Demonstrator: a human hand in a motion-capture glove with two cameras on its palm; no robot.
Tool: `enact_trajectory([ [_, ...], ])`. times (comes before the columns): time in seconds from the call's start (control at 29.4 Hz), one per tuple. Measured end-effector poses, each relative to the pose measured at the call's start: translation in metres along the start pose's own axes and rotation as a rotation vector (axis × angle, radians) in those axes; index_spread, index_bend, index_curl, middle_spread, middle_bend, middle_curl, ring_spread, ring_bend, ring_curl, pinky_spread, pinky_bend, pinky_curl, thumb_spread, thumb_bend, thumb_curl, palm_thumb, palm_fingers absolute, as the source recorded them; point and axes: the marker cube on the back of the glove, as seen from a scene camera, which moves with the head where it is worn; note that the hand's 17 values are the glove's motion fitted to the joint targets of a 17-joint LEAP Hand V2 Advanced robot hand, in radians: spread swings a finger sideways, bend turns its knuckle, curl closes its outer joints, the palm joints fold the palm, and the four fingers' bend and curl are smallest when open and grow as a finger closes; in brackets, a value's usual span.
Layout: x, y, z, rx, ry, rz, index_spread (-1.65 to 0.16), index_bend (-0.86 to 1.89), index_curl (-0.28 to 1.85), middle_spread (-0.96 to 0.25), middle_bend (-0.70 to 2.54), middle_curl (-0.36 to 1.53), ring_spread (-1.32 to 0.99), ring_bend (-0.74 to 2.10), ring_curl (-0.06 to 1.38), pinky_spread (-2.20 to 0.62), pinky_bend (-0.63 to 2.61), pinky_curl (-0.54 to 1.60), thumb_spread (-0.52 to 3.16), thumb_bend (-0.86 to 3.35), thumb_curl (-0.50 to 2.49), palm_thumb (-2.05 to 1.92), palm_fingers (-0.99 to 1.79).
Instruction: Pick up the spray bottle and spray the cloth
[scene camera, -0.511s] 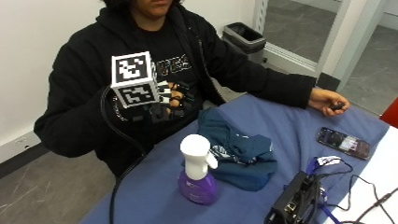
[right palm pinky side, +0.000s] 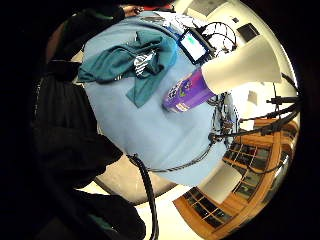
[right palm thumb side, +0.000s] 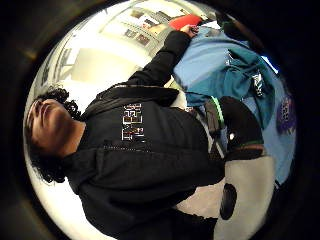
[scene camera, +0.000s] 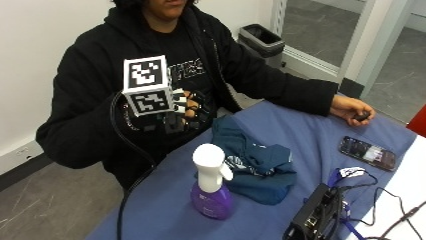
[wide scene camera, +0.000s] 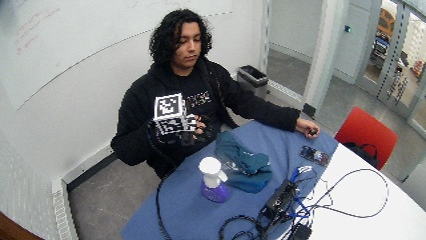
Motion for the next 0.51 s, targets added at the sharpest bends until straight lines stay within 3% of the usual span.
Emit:
enact_trajectory([
  [0.34,0.032,0.011,0.010,-0.065,0.015,0.142,-0.32,0.16,0.24,-0.02,0.32,0.28,-0.03,0.39,0.25,0.21,0.23,0.23,1.17,0.36,0.25,0.66,0.61],
  [0.51,0.061,0.020,0.012,-0.111,0.061,0.307,-0.31,0.15,0.25,-0.02,0.34,0.31,-0.03,0.37,0.26,0.21,0.20,0.24,1.21,0.34,0.27,0.67,0.64],
])
